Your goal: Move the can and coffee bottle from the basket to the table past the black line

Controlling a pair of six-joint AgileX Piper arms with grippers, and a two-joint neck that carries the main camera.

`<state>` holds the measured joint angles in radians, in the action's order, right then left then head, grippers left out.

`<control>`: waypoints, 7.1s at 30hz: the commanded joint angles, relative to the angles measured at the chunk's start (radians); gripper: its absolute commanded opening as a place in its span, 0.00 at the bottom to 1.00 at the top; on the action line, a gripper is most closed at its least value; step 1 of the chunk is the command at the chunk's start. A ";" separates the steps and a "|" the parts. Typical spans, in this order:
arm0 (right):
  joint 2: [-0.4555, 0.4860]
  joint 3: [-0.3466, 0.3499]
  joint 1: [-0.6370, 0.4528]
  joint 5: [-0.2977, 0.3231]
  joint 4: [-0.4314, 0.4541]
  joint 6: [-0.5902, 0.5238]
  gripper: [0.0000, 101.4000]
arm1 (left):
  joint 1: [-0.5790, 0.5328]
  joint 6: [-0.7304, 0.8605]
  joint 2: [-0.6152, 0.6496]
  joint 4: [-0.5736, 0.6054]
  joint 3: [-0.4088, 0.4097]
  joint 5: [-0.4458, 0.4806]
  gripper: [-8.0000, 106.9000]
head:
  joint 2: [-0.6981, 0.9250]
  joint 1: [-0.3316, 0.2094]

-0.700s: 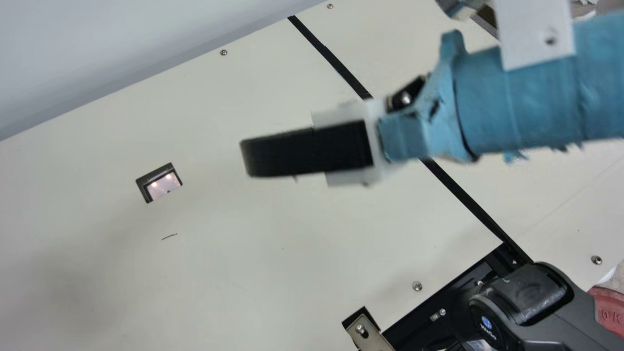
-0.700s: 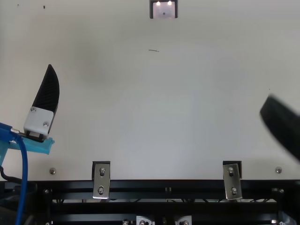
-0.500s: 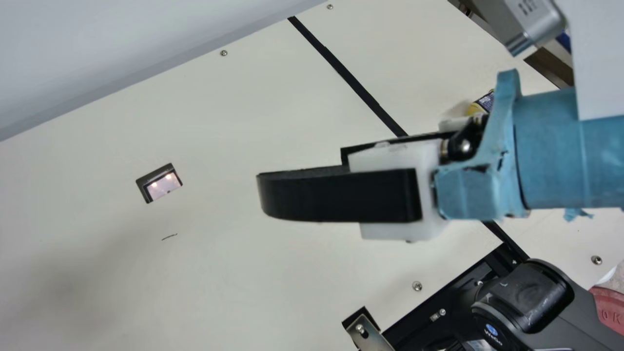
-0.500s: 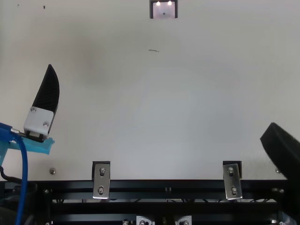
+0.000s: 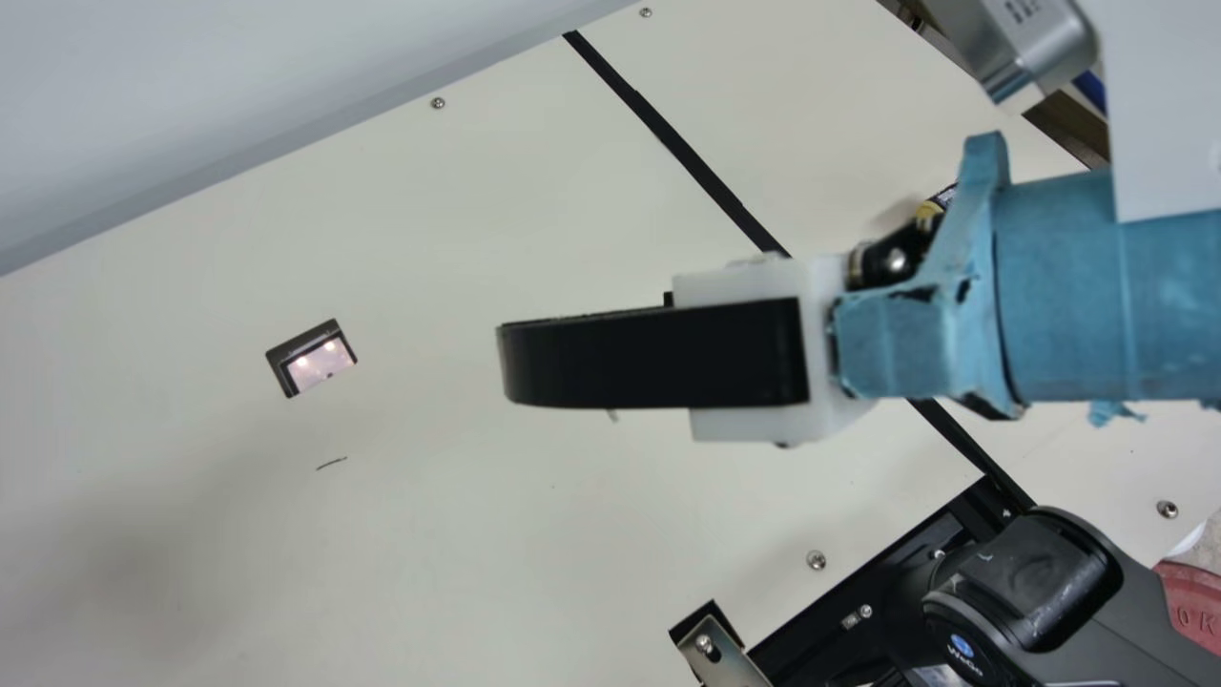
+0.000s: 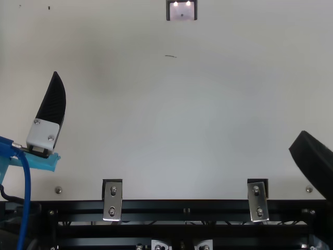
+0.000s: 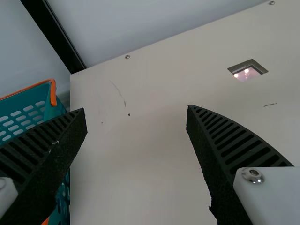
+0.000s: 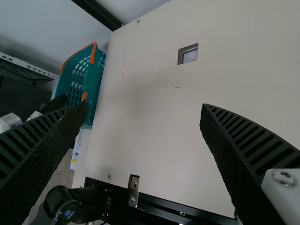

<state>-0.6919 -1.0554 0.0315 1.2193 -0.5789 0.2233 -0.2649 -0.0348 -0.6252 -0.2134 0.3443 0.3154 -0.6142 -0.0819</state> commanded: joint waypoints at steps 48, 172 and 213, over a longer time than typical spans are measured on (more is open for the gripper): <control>-0.068 0.017 0.020 -0.003 -0.014 -0.094 1.00 | 0.000 0.000 0.000 0.000 0.000 0.000 0.85 | 0.039 -0.004; -0.068 0.017 0.020 -0.003 -0.014 -0.094 1.00 | 0.865 0.554 -1.436 0.251 1.008 0.538 0.85 | 1.273 -0.340; -0.068 0.017 0.020 -0.003 -0.014 -0.094 1.00 | 0.841 0.564 -1.572 0.263 1.071 0.416 0.16 | 1.273 -0.340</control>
<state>-0.7599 -1.0386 0.0512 1.2163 -0.5934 0.1292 0.5748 0.5188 -2.2304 0.0297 1.4248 0.7547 0.6398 -0.3992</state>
